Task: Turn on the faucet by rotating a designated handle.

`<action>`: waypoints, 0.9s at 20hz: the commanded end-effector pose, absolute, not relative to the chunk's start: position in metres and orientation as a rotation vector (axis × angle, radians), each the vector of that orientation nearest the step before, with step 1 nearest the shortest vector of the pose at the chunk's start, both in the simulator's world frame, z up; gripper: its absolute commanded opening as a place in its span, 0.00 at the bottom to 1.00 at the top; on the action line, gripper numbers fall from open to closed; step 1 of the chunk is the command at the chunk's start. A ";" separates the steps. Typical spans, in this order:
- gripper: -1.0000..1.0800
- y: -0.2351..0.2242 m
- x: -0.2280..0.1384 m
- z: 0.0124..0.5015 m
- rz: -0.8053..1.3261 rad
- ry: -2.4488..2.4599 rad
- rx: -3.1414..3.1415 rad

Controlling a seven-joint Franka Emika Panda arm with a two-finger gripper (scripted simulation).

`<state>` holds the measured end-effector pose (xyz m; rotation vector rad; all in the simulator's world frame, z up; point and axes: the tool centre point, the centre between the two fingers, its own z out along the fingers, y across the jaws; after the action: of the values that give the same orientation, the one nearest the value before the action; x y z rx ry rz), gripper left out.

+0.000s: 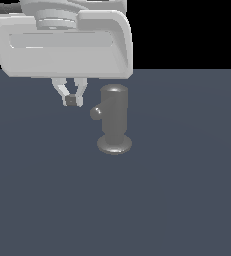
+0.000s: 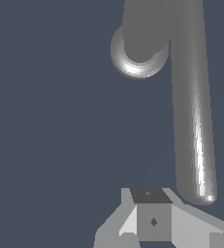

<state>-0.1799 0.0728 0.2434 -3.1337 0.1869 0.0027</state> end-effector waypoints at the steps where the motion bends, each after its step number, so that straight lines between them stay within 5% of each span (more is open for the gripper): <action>1: 0.00 0.076 -0.176 0.234 0.001 0.195 -3.133; 18: 0.00 0.059 -0.169 0.221 0.000 0.206 -3.134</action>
<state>-0.1689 0.0659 0.2209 -3.1344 0.2048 0.0000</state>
